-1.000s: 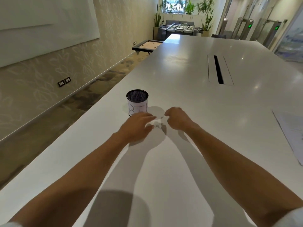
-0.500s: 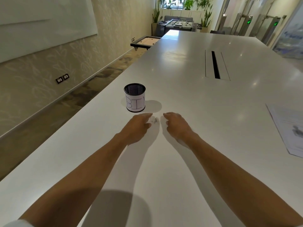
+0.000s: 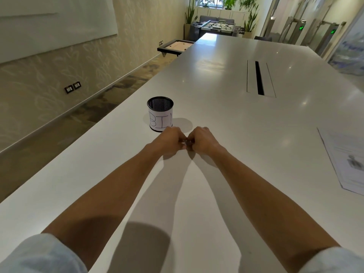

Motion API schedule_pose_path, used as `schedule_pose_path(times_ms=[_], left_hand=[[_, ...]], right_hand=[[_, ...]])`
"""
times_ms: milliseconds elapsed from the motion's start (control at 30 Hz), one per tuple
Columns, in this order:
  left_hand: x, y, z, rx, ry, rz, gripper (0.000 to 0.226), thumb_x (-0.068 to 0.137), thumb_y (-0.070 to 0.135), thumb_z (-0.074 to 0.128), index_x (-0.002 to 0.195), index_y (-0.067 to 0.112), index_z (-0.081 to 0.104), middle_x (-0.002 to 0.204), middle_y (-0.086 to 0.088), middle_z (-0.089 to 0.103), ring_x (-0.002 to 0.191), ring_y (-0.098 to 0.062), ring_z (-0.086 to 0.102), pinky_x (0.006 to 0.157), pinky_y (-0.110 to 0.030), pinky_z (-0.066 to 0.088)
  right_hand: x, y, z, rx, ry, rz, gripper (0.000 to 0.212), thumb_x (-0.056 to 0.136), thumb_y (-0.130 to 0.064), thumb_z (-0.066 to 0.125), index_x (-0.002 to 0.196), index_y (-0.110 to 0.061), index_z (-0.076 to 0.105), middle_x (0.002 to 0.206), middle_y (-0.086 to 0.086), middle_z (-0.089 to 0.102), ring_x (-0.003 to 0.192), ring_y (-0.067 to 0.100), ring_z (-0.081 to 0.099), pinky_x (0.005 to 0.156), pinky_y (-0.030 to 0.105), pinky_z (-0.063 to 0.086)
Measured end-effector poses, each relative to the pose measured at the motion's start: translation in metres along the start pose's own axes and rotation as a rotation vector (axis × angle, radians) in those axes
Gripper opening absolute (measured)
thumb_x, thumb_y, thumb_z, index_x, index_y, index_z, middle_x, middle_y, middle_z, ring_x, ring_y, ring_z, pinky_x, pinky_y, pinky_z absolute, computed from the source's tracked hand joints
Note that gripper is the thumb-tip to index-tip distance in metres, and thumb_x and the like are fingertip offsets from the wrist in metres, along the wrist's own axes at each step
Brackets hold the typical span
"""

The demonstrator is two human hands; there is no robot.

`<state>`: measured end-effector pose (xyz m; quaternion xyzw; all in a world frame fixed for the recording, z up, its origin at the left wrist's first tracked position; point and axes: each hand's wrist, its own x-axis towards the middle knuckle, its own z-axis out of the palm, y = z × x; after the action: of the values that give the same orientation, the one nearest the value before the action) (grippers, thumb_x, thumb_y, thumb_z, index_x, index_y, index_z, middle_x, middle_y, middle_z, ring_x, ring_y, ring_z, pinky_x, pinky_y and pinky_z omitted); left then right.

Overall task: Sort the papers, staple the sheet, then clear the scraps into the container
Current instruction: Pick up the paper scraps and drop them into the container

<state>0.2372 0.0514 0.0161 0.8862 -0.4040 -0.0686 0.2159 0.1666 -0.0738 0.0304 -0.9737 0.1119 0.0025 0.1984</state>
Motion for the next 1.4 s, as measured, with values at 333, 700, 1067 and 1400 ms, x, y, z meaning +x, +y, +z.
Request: schedule_pose_path(times_ms=[333, 700, 1067, 1400], left_hand=[[-0.004, -0.001, 0.009, -0.016, 0.085, -0.034, 0.007, 0.082, 0.011, 0.072, 0.085, 0.006, 0.076, 0.082, -0.010, 0.072, 0.076, -0.024, 0.064, 0.073, -0.031, 0.052], [-0.019, 0.009, 0.014, 0.115, 0.140, 0.054, 0.025, 0.081, -0.005, 0.054, 0.090, 0.011, 0.071, 0.085, -0.006, 0.064, 0.073, -0.021, 0.058, 0.066, -0.037, 0.052], [-0.018, 0.001, 0.016, -0.124, 0.178, -0.047, 0.022, 0.084, -0.007, 0.051, 0.079, 0.012, 0.061, 0.075, -0.003, 0.060, 0.066, -0.013, 0.056, 0.057, -0.029, 0.047], [-0.004, 0.000, -0.039, -0.543, 0.318, -0.186, 0.020, 0.084, -0.001, 0.057, 0.078, 0.015, 0.066, 0.066, 0.001, 0.065, 0.063, -0.014, 0.061, 0.060, -0.026, 0.053]], right_hand=[[-0.009, -0.002, 0.011, 0.040, 0.118, 0.045, 0.019, 0.083, -0.003, 0.062, 0.091, -0.014, 0.076, 0.096, 0.010, 0.070, 0.082, 0.026, 0.064, 0.068, 0.031, 0.050], [-0.021, -0.008, 0.021, -0.044, 0.186, 0.029, 0.013, 0.090, -0.014, 0.051, 0.094, -0.011, 0.064, 0.095, 0.009, 0.067, 0.081, 0.028, 0.062, 0.065, 0.035, 0.044], [-0.015, -0.008, 0.023, 0.114, 0.145, 0.132, 0.013, 0.089, -0.006, 0.050, 0.093, -0.009, 0.062, 0.096, 0.008, 0.065, 0.083, 0.026, 0.061, 0.070, 0.037, 0.049], [0.006, -0.022, -0.026, 0.794, 0.013, 0.133, 0.023, 0.091, -0.002, 0.053, 0.072, -0.011, 0.061, 0.076, 0.004, 0.060, 0.058, 0.011, 0.047, 0.049, 0.021, 0.037]])
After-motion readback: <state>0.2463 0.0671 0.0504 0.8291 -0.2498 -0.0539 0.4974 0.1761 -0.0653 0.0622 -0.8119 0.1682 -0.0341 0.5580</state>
